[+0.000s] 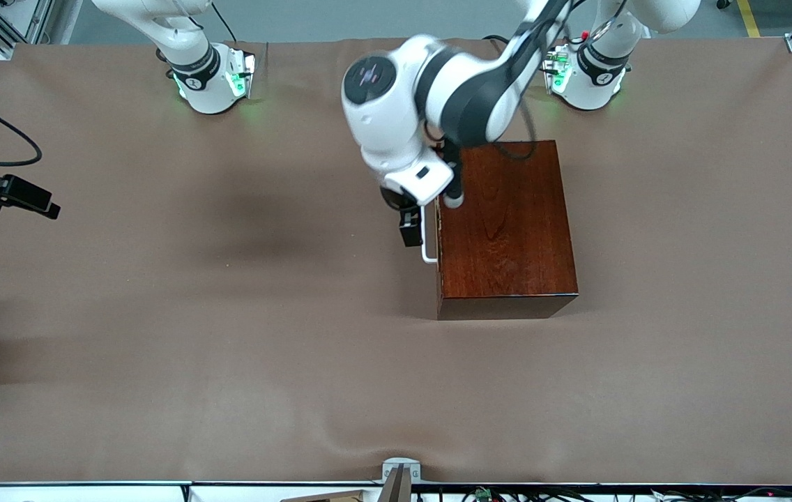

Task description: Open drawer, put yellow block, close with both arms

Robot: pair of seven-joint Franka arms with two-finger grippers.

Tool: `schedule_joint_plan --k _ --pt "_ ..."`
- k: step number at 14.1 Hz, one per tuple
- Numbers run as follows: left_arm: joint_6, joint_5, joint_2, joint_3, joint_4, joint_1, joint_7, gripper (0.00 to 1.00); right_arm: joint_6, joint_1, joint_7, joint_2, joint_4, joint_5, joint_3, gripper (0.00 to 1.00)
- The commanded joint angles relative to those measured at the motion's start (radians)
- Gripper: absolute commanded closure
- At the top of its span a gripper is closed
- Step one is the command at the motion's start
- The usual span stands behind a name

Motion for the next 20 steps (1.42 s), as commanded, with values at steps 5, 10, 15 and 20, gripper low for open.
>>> schedule_joint_plan --k 5,10,15,20 --pt "-0.012 0.017 -0.116 0.003 -0.063 0.268 0.303 0.00 -0.003 -0.010 0.000 -0.010 0.002 0.001 0.011 0.00" --pt "-0.012 0.004 -0.172 -0.003 -0.097 0.438 0.578 0.00 -0.001 -0.008 0.000 -0.010 0.002 -0.013 0.012 0.00" --pt "-0.012 -0.039 -0.365 -0.006 -0.287 0.550 0.895 0.00 -0.001 -0.008 0.001 -0.010 0.002 -0.009 0.012 0.00" --pt "-0.025 -0.039 -0.583 -0.006 -0.512 0.593 1.225 0.00 -0.003 -0.010 0.001 -0.010 0.002 -0.006 0.012 0.00"
